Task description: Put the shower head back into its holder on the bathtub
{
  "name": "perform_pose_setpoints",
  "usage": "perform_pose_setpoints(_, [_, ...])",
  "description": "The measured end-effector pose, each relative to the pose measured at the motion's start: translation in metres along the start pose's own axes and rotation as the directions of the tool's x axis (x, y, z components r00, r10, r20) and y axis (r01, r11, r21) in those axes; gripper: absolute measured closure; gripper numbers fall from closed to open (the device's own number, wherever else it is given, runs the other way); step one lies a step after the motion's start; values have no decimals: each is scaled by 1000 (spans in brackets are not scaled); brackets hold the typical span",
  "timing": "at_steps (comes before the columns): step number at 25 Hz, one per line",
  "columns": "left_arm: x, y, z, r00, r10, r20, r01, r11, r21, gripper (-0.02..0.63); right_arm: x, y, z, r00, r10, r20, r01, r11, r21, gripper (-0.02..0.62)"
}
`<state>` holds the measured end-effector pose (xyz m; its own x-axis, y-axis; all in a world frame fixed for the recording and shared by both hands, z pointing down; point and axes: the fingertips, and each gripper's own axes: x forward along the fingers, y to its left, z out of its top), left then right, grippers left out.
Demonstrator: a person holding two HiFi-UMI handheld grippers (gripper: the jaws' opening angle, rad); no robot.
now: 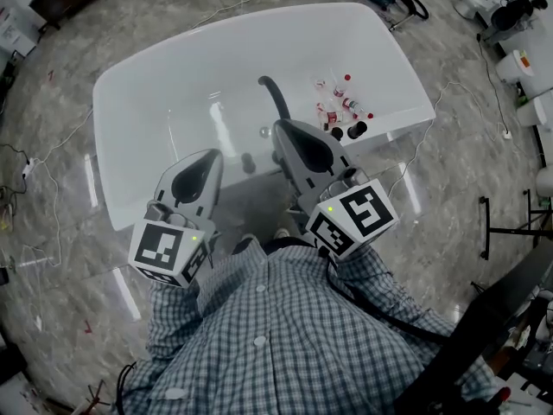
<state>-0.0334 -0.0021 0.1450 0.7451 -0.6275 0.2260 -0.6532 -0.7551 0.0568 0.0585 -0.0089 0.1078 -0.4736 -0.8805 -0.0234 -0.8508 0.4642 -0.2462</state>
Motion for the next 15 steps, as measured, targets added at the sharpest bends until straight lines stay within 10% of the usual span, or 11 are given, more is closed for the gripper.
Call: perform_pose_setpoints(15, [2,3,1,1000,-9,7,9,1000,-6,595,4,2,-3,1000,-1,-21,1,1000,-6,584])
